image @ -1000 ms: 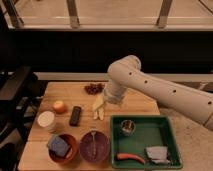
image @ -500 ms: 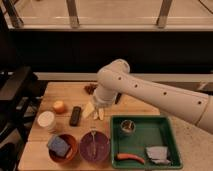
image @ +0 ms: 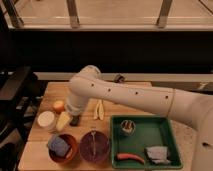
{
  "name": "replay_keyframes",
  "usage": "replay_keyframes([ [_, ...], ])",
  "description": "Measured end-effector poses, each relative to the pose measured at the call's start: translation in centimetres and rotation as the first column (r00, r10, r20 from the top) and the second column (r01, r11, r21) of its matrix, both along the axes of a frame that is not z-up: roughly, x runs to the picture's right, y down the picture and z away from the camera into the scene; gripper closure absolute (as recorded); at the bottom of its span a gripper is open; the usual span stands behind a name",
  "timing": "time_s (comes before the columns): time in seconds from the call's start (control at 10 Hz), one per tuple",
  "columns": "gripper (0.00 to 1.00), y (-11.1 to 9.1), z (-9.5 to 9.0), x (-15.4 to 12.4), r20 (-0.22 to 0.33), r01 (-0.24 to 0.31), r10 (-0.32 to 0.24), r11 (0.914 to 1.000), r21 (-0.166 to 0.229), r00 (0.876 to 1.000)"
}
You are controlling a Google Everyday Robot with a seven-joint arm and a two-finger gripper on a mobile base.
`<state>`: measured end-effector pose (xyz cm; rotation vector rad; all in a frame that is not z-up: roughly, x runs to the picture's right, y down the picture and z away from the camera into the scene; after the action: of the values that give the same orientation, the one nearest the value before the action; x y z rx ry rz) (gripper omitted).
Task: Wipe tray with sponge
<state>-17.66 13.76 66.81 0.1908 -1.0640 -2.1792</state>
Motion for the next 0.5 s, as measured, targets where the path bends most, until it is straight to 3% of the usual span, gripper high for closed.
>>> replay_keyframes([
  [0.2,0.20,1.1,-0.8,-3.5,0.123,0.053,-0.051,0.9986,-0.007,0.991],
  [0.3,0.20,1.5,-1.1,-4.5,0.158,0.071,-0.068,0.9974,-0.011,0.985],
  [0.5,0.20,1.5,-1.2,-4.5,0.163,0.073,-0.070,0.9973,-0.012,0.984],
])
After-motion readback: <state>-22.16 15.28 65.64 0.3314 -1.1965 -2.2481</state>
